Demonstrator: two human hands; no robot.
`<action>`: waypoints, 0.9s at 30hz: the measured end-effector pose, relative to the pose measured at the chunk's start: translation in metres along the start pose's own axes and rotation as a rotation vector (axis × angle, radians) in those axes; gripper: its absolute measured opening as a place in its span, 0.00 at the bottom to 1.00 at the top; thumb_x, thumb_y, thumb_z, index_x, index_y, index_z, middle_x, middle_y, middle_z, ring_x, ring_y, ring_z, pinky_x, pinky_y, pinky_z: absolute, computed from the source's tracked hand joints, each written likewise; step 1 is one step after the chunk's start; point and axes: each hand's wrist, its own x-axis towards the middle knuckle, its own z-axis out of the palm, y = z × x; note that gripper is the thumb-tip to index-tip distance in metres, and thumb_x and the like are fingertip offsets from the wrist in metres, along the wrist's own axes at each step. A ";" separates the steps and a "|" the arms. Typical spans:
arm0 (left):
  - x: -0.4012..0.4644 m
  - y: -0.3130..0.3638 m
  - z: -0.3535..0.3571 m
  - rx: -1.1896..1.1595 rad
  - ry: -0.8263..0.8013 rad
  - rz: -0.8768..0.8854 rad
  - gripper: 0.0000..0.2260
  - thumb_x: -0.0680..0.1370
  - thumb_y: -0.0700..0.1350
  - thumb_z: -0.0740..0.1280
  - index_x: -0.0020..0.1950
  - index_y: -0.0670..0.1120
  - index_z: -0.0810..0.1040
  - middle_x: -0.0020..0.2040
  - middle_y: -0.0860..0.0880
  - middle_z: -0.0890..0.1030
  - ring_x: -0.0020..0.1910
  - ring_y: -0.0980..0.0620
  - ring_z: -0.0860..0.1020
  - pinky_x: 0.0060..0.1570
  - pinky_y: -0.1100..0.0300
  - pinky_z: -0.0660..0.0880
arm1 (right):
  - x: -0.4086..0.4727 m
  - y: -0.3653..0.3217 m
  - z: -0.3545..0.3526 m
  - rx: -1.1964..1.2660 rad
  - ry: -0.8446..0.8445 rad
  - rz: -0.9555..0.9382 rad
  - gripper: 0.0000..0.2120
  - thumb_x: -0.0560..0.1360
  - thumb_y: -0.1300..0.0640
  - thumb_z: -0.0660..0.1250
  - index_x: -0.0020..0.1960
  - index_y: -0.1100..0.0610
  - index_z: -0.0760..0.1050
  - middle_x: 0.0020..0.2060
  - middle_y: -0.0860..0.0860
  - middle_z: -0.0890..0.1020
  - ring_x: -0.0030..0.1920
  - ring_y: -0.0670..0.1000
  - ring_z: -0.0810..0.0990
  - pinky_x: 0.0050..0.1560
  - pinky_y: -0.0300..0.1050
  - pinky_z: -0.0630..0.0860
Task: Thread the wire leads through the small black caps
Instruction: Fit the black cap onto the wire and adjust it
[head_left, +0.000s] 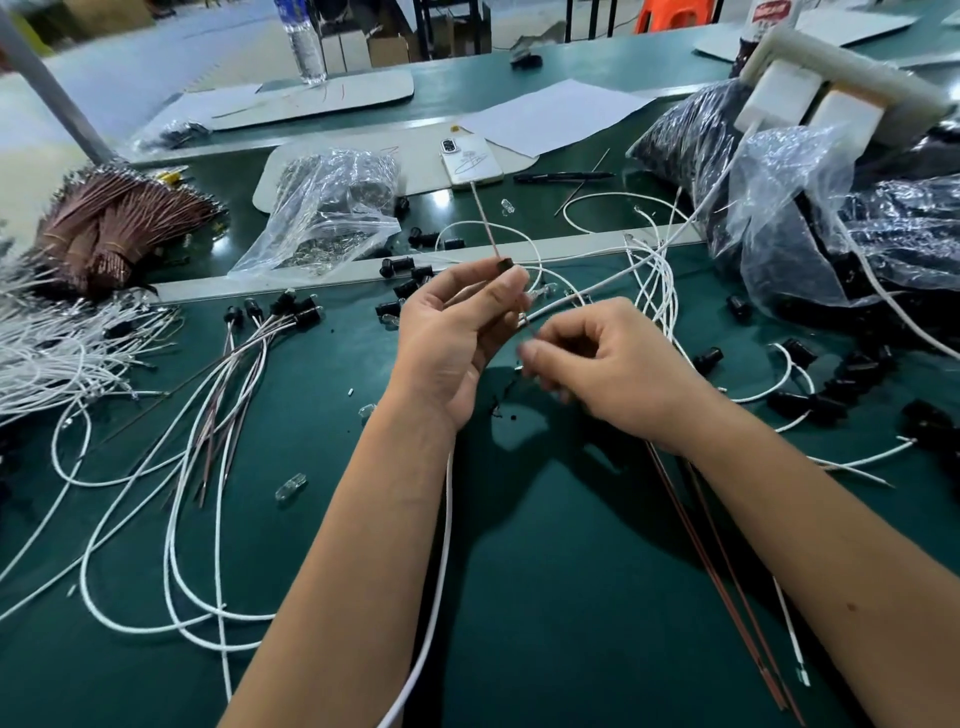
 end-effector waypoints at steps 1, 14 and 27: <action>0.000 0.000 0.000 0.011 0.001 -0.003 0.13 0.65 0.39 0.77 0.48 0.43 0.82 0.43 0.46 0.85 0.38 0.52 0.83 0.42 0.62 0.80 | 0.001 0.001 0.000 0.023 0.063 0.033 0.18 0.78 0.44 0.70 0.38 0.56 0.81 0.32 0.58 0.82 0.29 0.48 0.75 0.32 0.46 0.71; -0.005 -0.002 0.008 0.055 -0.007 -0.055 0.10 0.65 0.42 0.77 0.45 0.45 0.84 0.41 0.47 0.85 0.34 0.54 0.79 0.38 0.63 0.76 | -0.003 -0.005 -0.011 0.083 -0.130 -0.017 0.10 0.78 0.60 0.73 0.38 0.58 0.83 0.26 0.50 0.76 0.28 0.48 0.71 0.30 0.43 0.66; -0.005 -0.001 0.009 0.009 0.019 -0.082 0.07 0.73 0.35 0.73 0.48 0.43 0.79 0.41 0.45 0.83 0.33 0.53 0.81 0.28 0.63 0.74 | -0.003 -0.010 -0.002 0.425 -0.120 0.218 0.13 0.83 0.58 0.67 0.48 0.68 0.81 0.31 0.54 0.78 0.25 0.46 0.72 0.18 0.35 0.61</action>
